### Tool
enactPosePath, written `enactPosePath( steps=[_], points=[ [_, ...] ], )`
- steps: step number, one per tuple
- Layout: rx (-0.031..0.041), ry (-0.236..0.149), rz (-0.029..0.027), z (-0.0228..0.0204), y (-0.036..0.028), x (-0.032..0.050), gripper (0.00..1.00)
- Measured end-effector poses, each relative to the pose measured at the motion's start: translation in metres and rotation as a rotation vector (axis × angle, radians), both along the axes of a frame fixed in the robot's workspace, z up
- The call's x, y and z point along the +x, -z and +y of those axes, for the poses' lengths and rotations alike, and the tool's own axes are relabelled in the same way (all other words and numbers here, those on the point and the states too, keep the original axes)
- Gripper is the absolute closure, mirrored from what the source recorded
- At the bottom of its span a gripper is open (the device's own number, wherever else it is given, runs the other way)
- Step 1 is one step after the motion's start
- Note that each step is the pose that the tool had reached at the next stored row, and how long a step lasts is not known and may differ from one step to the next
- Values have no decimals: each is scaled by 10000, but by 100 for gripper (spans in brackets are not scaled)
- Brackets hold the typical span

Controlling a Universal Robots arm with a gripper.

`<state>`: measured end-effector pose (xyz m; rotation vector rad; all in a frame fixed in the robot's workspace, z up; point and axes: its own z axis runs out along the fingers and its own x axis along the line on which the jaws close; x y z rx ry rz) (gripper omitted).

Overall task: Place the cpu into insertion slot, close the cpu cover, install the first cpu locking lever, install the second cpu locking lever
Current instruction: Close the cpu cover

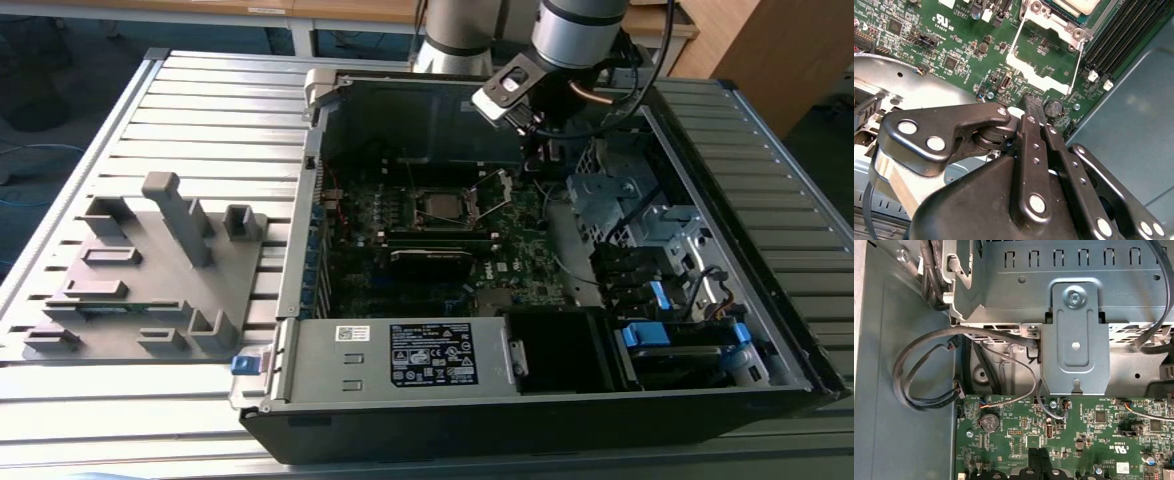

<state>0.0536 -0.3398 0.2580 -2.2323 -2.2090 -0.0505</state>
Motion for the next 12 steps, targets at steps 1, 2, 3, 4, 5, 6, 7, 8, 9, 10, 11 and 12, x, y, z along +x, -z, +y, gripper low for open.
enactPosePath(
  steps=[1, 2, 3, 4, 5, 6, 7, 8, 9, 10, 11, 12],
  points=[
    [0, 1, 0, 0, 0, 0, 89],
    [1, 0, 0, 0, 6, 4, 89],
    [1, 0, 0, 0, 11, 9, 89],
    [1, 0, 0, 0, 12, 9, 89],
    [2, 0, 0, 0, 13, 9, 89],
    [2, 0, -1, 0, 15, 9, 89],
    [0, 0, 0, 0, 15, 9, 89],
    [1, 0, 0, 0, 17, 9, 89],
    [2, 0, 0, 0, 19, 9, 89],
    [1, -1, 0, 0, 20, 11, 89],
    [2, -1, 0, 0, 22, 14, 89],
    [0, 0, -1, 0, 24, 16, 89]
  ],
)
